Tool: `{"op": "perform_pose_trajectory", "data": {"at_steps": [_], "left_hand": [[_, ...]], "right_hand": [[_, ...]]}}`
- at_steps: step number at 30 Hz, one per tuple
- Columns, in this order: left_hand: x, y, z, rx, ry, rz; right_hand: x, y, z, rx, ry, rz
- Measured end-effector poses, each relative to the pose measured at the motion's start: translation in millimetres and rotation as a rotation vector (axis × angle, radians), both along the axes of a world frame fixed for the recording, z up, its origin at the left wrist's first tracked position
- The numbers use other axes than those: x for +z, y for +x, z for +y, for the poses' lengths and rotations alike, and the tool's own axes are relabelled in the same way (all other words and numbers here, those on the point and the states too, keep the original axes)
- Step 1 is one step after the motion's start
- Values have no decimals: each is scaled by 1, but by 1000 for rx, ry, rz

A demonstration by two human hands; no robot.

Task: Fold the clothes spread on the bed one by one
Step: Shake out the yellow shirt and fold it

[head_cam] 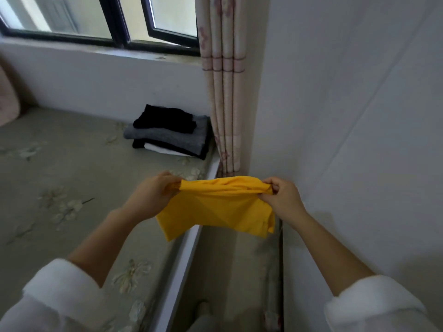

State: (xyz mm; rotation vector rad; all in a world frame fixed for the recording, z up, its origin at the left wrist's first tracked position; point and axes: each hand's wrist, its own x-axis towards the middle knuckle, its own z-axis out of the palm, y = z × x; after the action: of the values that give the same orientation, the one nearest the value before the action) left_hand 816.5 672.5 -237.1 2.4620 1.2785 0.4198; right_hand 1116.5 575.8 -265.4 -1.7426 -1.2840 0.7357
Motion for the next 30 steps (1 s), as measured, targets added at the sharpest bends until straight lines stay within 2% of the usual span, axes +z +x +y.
{"op": "perform_pose_trajectory", "data": {"at_steps": [9, 19, 26, 30], "left_hand": [[-5, -2, 189, 78, 42, 5], [-13, -26, 384, 212, 45, 132], [-9, -48, 500, 285, 203, 229], [-14, -62, 570, 353, 181, 315]], "right_hand": [[5, 15, 213, 163, 17, -47], [-1, -4, 416, 279, 11, -32], [-16, -33, 530, 377, -13, 8], [-26, -47, 600, 425, -51, 41]]}}
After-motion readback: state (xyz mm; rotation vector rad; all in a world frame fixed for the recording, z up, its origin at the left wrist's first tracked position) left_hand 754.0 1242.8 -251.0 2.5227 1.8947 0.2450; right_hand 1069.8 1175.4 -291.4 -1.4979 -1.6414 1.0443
